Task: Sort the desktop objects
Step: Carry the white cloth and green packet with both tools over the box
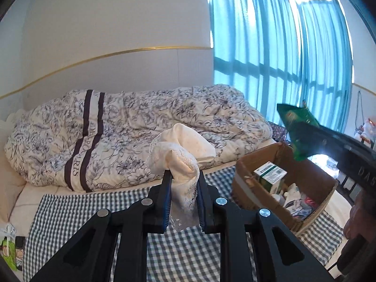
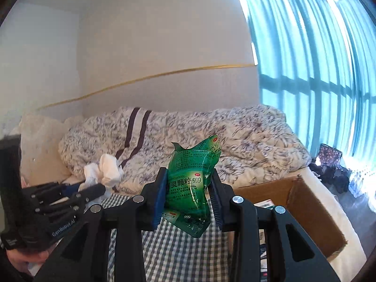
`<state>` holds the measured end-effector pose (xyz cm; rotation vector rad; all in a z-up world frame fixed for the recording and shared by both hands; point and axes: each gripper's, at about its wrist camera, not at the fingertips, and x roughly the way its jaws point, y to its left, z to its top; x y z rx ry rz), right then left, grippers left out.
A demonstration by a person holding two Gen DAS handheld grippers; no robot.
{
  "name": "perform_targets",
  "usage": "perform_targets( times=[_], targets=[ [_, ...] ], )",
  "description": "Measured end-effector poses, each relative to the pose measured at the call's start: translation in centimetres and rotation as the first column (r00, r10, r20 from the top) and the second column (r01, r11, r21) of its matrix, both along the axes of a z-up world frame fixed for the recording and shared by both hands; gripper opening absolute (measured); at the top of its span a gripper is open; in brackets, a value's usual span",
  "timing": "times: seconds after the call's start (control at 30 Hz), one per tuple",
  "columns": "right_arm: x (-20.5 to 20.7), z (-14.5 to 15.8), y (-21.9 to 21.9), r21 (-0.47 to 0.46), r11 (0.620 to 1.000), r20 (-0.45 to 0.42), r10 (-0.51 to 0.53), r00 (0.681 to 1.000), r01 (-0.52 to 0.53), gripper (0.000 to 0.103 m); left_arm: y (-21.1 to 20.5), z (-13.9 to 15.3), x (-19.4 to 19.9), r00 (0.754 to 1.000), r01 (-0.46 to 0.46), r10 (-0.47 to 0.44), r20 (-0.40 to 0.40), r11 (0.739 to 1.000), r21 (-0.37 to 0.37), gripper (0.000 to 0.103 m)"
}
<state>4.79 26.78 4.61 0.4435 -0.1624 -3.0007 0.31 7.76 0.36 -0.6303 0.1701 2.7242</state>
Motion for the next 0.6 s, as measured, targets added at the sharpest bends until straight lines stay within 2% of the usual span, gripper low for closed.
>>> perform_targets(
  times=[0.37, 0.6],
  targets=[
    [4.2, 2.3, 6.6, -0.024, 0.991, -0.081, -0.135, 0.988, 0.134, 0.034, 5.1, 1.7, 1.1, 0.997, 0.064, -0.062, -0.056, 0.998, 0.022, 0.019],
    [5.6, 1.9, 11.0, -0.024, 0.973, -0.058, -0.232, 0.971, 0.231, 0.034, 9.8, 1.9, 1.2, 0.986, 0.153, -0.152, -0.062, 0.988, 0.014, 0.019]
  ],
)
